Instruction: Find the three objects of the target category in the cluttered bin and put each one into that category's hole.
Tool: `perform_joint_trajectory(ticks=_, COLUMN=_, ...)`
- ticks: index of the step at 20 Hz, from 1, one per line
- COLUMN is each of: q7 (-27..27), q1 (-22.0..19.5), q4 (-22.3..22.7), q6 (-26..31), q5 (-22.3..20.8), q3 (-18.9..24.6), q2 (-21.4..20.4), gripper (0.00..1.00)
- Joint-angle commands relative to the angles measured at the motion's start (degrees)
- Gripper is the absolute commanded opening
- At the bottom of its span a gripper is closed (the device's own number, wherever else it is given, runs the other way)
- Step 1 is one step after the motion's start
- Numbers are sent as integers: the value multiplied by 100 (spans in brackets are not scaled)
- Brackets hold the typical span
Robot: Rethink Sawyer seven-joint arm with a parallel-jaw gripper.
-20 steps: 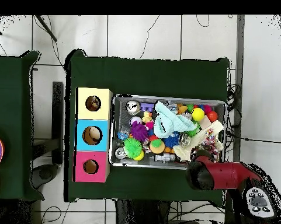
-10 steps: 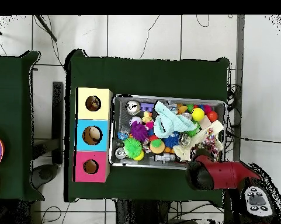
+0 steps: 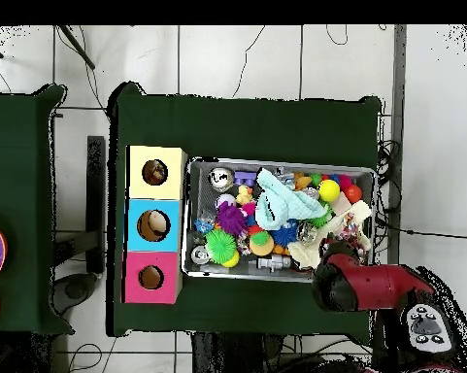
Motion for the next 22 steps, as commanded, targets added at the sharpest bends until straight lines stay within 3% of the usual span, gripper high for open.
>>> perform_joint_trajectory(ticks=1, q7=219, q1=71, q4=-576, q6=-429, q5=-210, q3=162, q2=317, gripper=100)
perform_joint_trajectory(ticks=11, q7=145, q1=-161, q4=-535, q6=-301, q5=-304, q3=490, q2=231, gripper=100)
perform_joint_trajectory(ticks=12, q7=123, q1=-207, q4=-504, q6=-284, q5=-338, q3=561, q2=200, gripper=0)
perform_joint_trajectory(ticks=22, q7=25, q1=13, q4=18, q6=412, q5=-142, q3=718, q2=-385, gripper=0)
